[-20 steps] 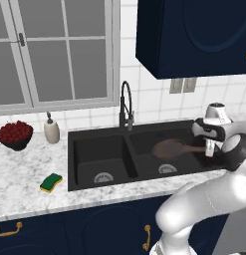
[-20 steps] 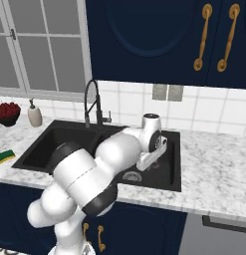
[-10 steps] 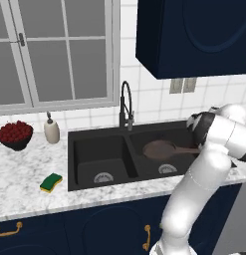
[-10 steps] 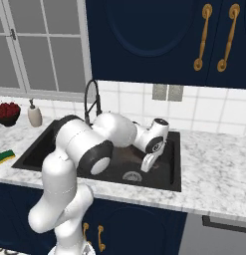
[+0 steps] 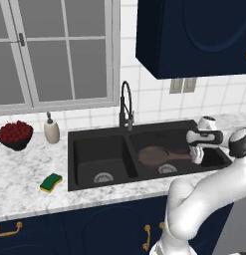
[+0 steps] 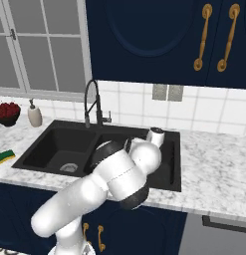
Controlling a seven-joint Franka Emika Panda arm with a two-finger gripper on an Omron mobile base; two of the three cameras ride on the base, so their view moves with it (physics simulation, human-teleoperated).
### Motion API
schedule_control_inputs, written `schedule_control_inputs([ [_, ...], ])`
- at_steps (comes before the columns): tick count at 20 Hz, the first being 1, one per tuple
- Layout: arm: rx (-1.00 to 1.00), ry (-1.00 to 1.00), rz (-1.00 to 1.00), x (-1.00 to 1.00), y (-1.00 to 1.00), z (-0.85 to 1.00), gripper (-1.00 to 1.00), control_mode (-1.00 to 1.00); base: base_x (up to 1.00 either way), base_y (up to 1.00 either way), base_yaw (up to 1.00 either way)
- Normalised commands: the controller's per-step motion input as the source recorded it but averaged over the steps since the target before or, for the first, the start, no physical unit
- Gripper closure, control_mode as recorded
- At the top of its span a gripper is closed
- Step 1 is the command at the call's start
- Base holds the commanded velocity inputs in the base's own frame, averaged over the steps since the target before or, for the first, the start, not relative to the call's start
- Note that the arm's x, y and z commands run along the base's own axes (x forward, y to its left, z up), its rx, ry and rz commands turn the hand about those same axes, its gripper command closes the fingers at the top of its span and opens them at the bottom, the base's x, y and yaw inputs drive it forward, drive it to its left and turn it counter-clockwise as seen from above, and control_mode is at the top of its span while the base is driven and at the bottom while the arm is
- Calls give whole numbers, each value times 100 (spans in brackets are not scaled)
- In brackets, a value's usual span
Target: Pick the pan and sponge and place them into the sink. Then turn on the water.
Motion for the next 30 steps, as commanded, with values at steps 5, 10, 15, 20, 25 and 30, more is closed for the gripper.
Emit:
schedule_control_inputs([
  [5, 0, 2, -6, 26, 20, -46, 100, -100, 0, 0, 0],
  [10, 0, 3, -4, 20, 11, -57, 100, -100, 0, 0, 0],
  [15, 0, 2, -2, 47, 2, -44, 100, -100, 0, 0, 0],
  [20, 0, 0, -3, 56, 1, -30, 100, -100, 0, 0, 0],
  [25, 0, -1, -6, 49, 10, -12, 100, -100, 0, 0, 0],
  [30, 0, -1, -10, 24, 13, 0, -100, -100, 0, 0, 0],
])
